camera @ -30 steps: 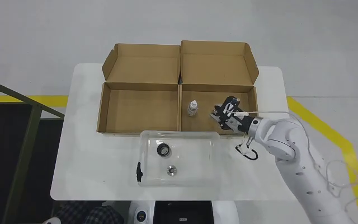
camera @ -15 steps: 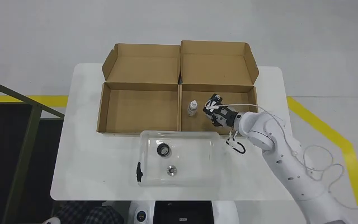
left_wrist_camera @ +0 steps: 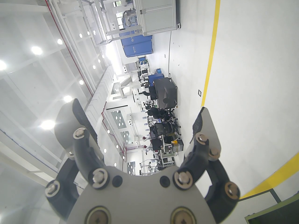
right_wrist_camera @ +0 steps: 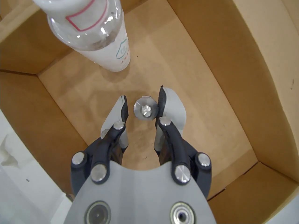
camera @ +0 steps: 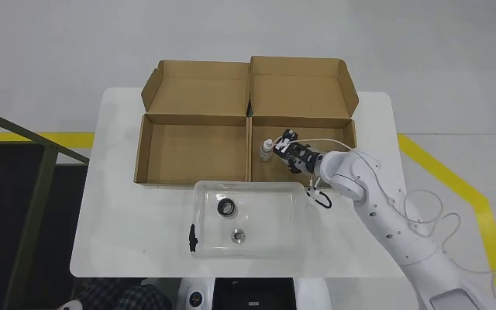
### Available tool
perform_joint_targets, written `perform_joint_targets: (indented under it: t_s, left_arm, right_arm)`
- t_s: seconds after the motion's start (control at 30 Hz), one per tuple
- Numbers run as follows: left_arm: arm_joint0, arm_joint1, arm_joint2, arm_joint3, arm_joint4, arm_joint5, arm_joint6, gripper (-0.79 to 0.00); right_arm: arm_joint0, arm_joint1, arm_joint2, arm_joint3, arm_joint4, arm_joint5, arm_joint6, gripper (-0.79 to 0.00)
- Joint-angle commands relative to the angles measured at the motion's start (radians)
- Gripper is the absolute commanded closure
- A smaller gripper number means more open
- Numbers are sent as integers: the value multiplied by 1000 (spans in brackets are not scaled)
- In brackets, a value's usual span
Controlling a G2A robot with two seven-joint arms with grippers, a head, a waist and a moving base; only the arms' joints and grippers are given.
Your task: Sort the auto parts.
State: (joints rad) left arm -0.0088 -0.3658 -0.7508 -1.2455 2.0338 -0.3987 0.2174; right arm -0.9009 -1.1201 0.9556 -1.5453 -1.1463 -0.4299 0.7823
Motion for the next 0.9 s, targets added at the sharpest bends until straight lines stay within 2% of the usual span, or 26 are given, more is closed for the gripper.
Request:
perform_joint_targets:
  t_s: [0.0, 0.03, 0.07, 0.1, 0.13, 0.43, 0.63, 0.87]
  left_arm:
    - [0, 0, 0, 0, 0, 0, 0, -785]
    - [0, 0, 0, 0, 0, 0, 0, -785]
    - [0, 0, 0, 0, 0, 0, 0, -785]
    - [0, 0, 0, 0, 0, 0, 0, -785]
    - [0, 0, 0, 0, 0, 0, 0, -785]
    - [0, 0, 0, 0, 0, 0, 0, -785]
    - [0, 0, 0, 0, 0, 0, 0, -785]
    - [0, 0, 0, 0, 0, 0, 0, -785]
  right_arm:
    - [3, -2, 1, -1, 5, 3, -5, -363]
    - [0, -2, 4, -5, 12, 4, -12, -477]
    - [-4, -1, 9, -12, 14, 4, -15, -514]
    - [-8, 0, 15, -23, 12, 7, -17, -606]
    - [-16, 1, 23, -35, 18, 9, -22, -631]
    - [-129, 30, 135, -235, 6, -1, -29, -637]
    - [-219, 48, 204, -389, 27, -42, -21, -653]
    - [-324, 62, 227, -534, 32, -104, -23, -659]
